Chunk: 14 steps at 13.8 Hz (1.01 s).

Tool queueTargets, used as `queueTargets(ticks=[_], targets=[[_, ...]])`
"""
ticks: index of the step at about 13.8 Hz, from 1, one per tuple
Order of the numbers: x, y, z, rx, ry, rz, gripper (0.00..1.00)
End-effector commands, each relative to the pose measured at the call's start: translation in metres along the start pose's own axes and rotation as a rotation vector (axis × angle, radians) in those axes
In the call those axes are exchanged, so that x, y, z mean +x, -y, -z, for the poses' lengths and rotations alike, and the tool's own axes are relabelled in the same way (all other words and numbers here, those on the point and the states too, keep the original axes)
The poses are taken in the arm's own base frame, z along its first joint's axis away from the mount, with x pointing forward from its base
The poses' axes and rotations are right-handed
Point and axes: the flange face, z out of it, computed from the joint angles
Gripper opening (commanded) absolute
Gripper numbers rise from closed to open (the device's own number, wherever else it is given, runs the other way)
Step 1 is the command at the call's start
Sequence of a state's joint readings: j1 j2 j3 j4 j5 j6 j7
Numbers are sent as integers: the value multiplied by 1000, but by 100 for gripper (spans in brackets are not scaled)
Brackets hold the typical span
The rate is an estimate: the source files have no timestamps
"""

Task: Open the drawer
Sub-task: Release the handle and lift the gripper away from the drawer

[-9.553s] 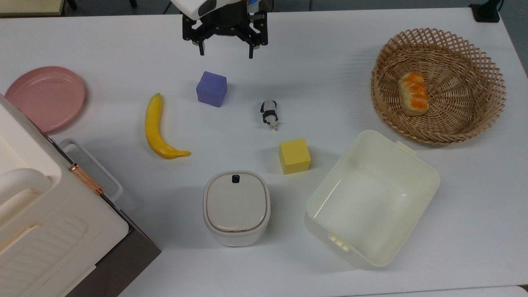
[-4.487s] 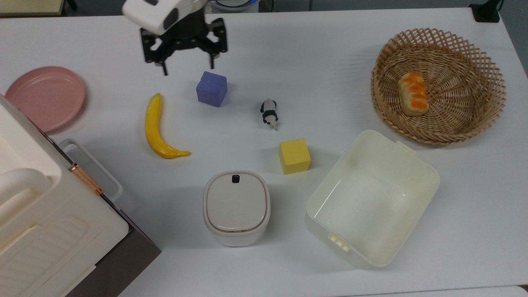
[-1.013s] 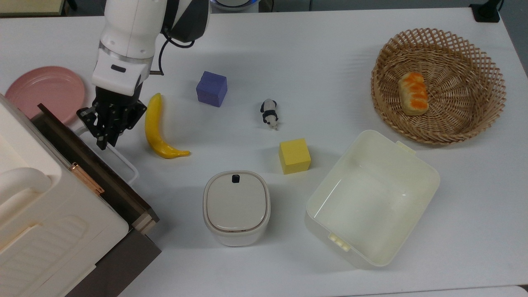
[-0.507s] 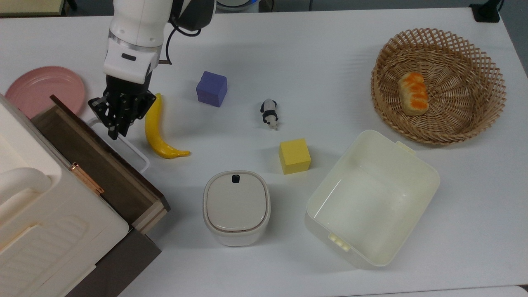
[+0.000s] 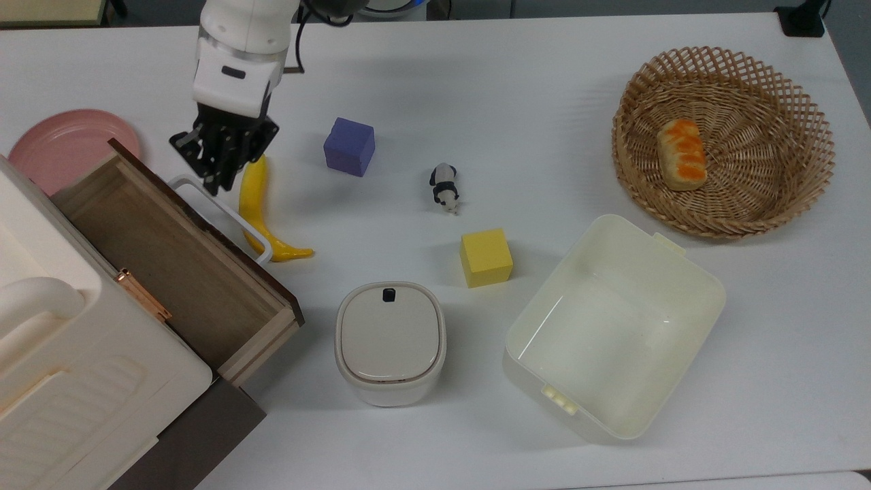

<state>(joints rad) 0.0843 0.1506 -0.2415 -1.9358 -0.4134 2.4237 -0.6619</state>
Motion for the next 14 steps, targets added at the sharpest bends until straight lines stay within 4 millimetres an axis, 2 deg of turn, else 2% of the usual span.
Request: queueTargets(ticks=[1, 4, 8, 11, 12, 13, 14], targets=[[-3, 34, 20, 104, 29, 22, 19], [6, 41, 27, 188, 15, -53, 23], [35, 39, 81, 428, 17, -383, 35], [53, 37, 112, 491, 60, -647, 46], [61, 42, 121, 497, 83, -709, 67], [66, 47, 130, 498, 121, -772, 100], [61, 47, 142, 502, 174, -790, 100]])
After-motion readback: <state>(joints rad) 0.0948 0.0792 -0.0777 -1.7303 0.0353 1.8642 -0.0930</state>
